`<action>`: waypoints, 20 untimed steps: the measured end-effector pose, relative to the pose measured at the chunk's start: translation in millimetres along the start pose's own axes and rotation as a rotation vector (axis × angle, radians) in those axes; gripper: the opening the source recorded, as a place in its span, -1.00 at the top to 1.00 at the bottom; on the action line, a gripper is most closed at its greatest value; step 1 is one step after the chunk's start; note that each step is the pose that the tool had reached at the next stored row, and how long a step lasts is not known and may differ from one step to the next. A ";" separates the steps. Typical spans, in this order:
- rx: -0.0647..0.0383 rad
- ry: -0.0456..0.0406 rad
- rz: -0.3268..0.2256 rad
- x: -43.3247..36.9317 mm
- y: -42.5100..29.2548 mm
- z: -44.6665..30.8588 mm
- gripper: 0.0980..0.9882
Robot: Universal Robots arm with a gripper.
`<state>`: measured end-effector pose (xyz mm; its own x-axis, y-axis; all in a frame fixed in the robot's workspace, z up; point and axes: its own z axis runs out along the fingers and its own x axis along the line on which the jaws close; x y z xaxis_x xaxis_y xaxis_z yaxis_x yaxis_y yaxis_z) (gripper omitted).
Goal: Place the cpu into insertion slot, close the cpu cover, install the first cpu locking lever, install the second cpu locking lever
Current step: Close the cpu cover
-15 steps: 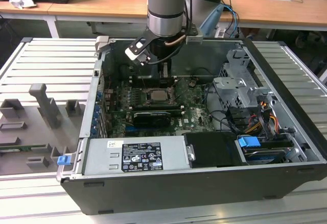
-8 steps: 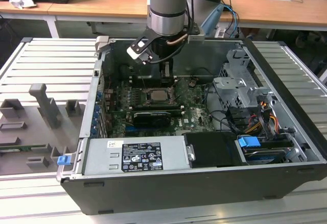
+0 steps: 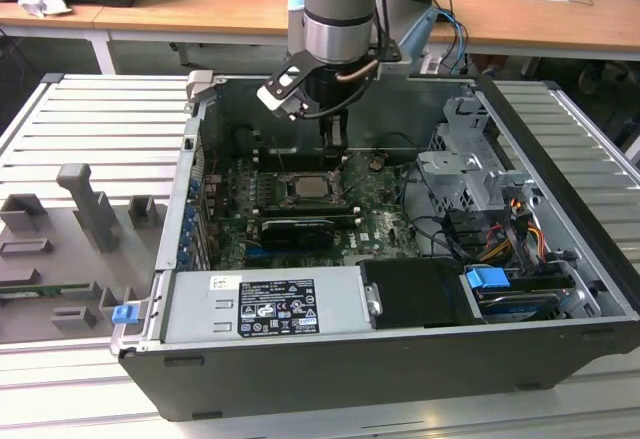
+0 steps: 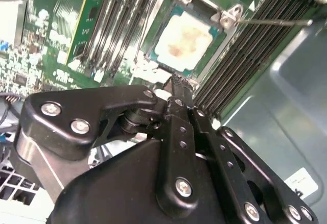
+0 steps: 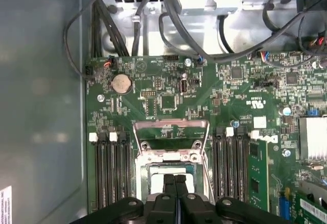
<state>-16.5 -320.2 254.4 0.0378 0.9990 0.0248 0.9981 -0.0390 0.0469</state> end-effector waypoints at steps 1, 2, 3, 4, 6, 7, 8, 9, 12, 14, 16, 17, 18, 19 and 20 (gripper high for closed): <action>0.000 0.0000 0.000 0.0 0.1 -1.5 0.98; 0.000 0.0000 0.000 0.1 0.2 -4.1 0.98; 0.000 0.0001 0.000 0.2 0.3 -6.4 0.98; 0.000 0.0001 0.000 0.3 0.7 -9.6 0.98; 0.000 0.0002 0.000 0.4 2.4 -10.7 0.98; 0.000 0.0002 0.000 0.5 5.6 -10.7 0.98; 0.000 0.0001 0.000 0.6 9.2 -10.7 0.98; 0.000 -0.0001 0.000 0.7 10.5 -11.8 0.98; 0.000 0.0000 0.000 0.9 14.4 -16.4 0.98; 0.000 0.0003 0.000 1.2 18.9 -16.8 0.98; 0.000 0.0002 0.000 1.4 25.3 -16.9 0.98; 0.000 0.0001 0.000 1.6 29.2 -16.7 0.98; 0.000 0.0001 0.000 1.7 32.9 -16.5 0.98; 0.000 -0.0001 0.000 1.7 34.6 -16.6 0.98; 0.000 -0.0004 0.000 1.7 35.9 -17.2 0.98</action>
<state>18.5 -320.3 273.3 0.0380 0.9990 0.0244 0.9981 -0.0391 0.0467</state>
